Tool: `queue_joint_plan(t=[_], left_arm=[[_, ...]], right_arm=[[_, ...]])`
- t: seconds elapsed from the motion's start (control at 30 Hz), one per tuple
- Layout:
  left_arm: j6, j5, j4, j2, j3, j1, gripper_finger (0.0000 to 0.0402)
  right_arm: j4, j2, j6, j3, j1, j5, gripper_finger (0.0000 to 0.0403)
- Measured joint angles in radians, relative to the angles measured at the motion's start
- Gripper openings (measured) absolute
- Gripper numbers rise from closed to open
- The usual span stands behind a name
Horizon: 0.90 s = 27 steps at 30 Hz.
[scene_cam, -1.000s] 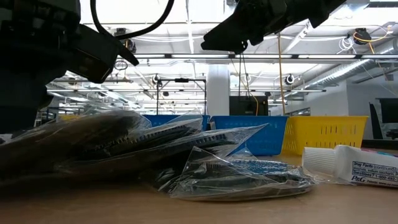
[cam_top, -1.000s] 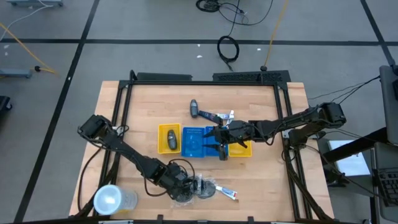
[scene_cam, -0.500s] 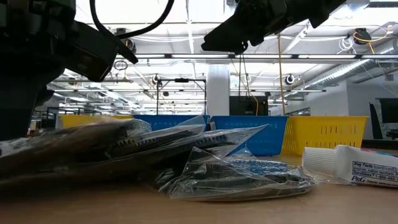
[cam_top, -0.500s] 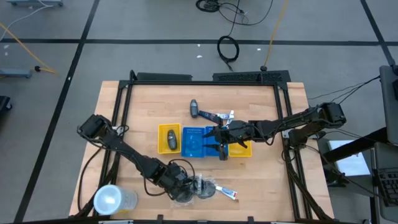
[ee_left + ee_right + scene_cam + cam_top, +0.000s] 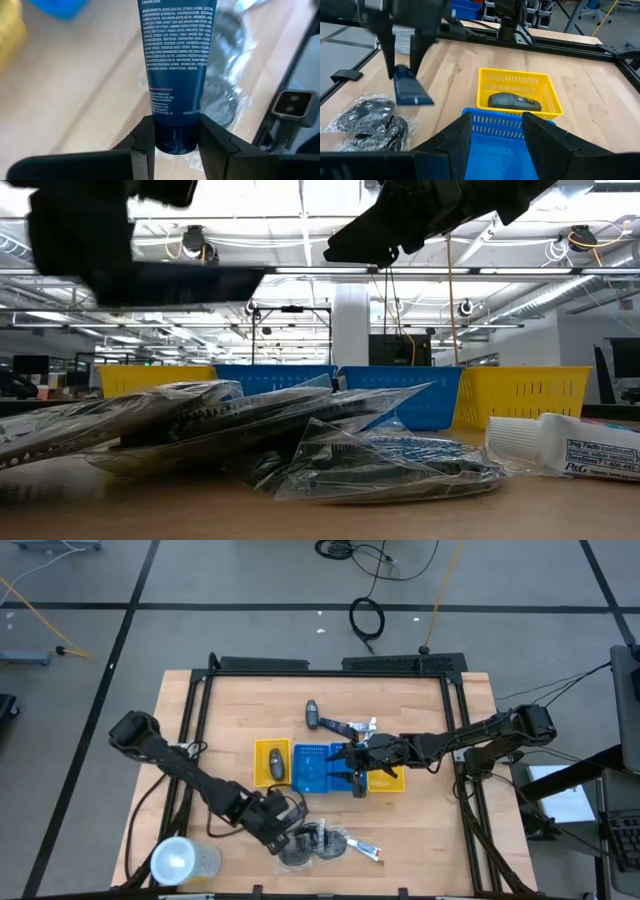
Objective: Pick & Place Travel size toiletries
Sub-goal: Put the blue shaving cream into the right blue basket
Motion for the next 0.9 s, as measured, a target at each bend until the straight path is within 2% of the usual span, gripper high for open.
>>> queue_joint_plan(t=[0.1, 0.33, 0.63, 0.8, 0.9], left_arm=[[0.091, -0.093, 0.0, -0.054, 0.0, -0.001, 0.0095], [0.292, -0.392, -0.002, -0.147, 0.002, 0.008, 0.0095], [0.493, -0.703, 0.033, -0.145, 0.002, 0.068, 0.0095], [0.565, -0.805, 0.063, -0.125, 0.002, 0.108, 0.0095], [0.6, -0.828, 0.098, -0.104, 0.002, 0.127, 0.0095]], right_arm=[[0.0, 0.0, 0.0, 0.0, 0.0, 0.0, 0.0167], [0.001, 0.0, 0.001, 0.0, 0.0, 0.0, 0.0167], [0.106, 0.0, 0.039, 0.0, -0.006, 0.003, 0.0167], [0.217, 0.0, 0.098, 0.0, -0.026, 0.005, 0.0167], [0.272, 0.0, 0.132, 0.0, -0.044, 0.005, 0.0167]])
